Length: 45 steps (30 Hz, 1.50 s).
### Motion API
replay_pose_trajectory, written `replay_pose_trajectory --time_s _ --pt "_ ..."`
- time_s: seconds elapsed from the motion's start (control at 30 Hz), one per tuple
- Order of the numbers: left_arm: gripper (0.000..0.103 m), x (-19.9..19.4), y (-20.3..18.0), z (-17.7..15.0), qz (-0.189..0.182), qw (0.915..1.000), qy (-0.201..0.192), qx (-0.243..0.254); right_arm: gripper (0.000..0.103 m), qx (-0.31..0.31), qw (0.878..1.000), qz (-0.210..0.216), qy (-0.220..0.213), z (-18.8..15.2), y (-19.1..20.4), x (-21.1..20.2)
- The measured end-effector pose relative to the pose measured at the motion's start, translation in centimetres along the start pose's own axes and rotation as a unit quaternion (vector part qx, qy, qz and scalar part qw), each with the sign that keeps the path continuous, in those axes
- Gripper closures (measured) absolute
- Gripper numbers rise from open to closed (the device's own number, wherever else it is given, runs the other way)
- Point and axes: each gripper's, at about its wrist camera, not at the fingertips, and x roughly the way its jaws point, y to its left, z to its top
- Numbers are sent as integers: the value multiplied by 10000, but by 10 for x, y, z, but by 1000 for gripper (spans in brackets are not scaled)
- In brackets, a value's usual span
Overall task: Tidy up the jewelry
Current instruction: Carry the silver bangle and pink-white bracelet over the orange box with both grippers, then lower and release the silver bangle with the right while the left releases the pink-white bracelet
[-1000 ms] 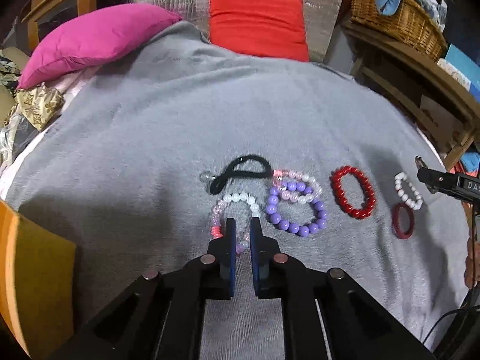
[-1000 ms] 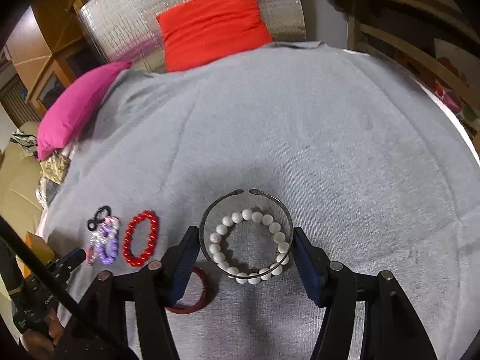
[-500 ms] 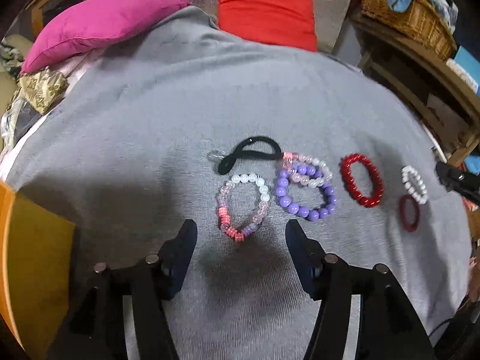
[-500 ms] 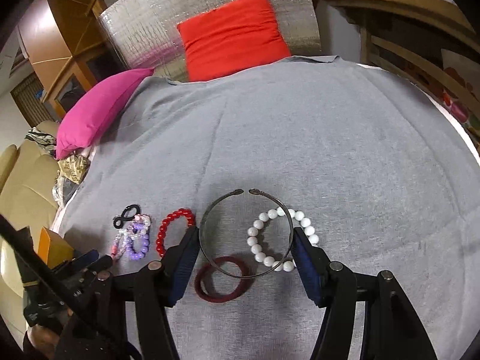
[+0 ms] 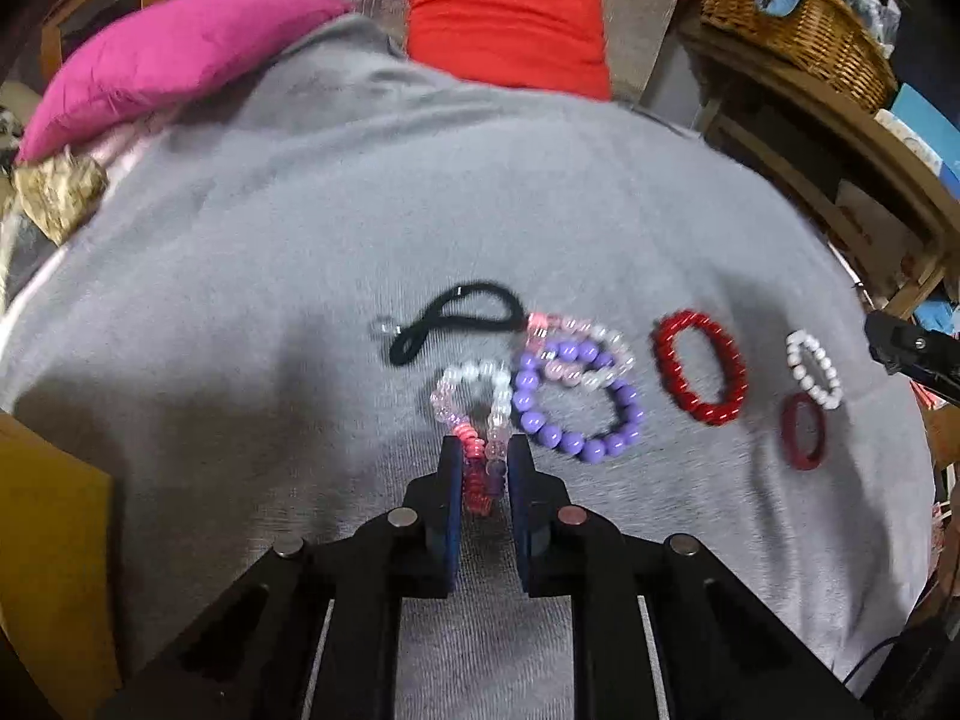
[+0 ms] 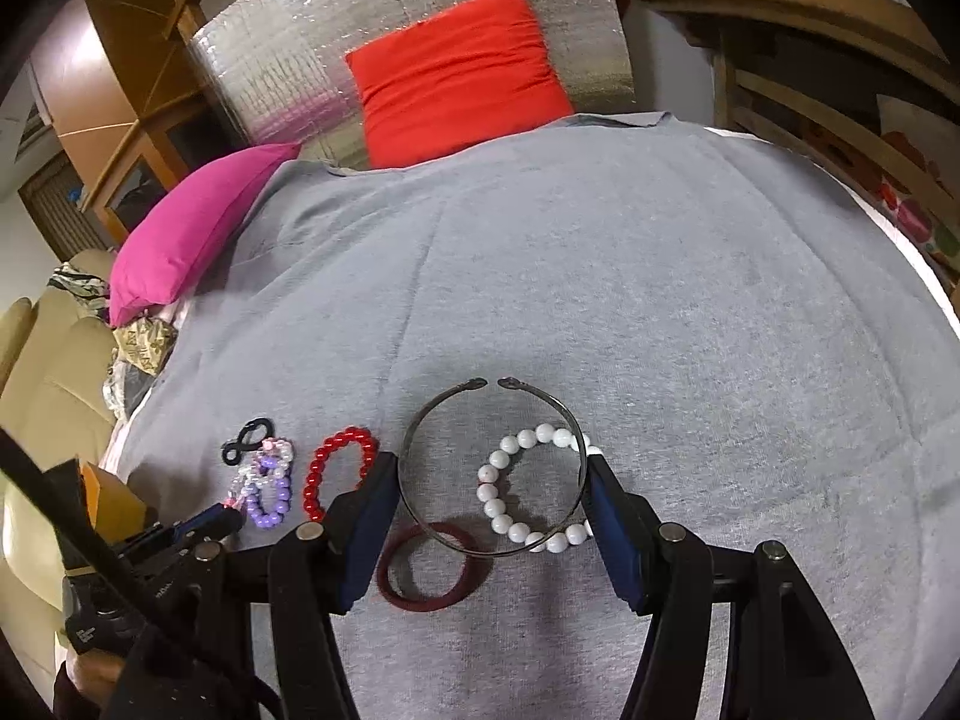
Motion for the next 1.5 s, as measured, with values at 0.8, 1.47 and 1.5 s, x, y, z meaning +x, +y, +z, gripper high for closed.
replay_pose_trajectory --time_s 0.8,1.47,1.5 --pt "88 -228 111 -94 1227 9748 -1434 -1189 39 -1733 9628 2043 348 -58 242 -4" --pt "87 -184 223 -174 1418 9512 -539 -2688 39 -2876 9373 1552 1211 -134 424 79" --pt "87 -180 226 -172 1399 9513 -514 -2699 39 -2919 9377 1441 1215 -133 425 84"
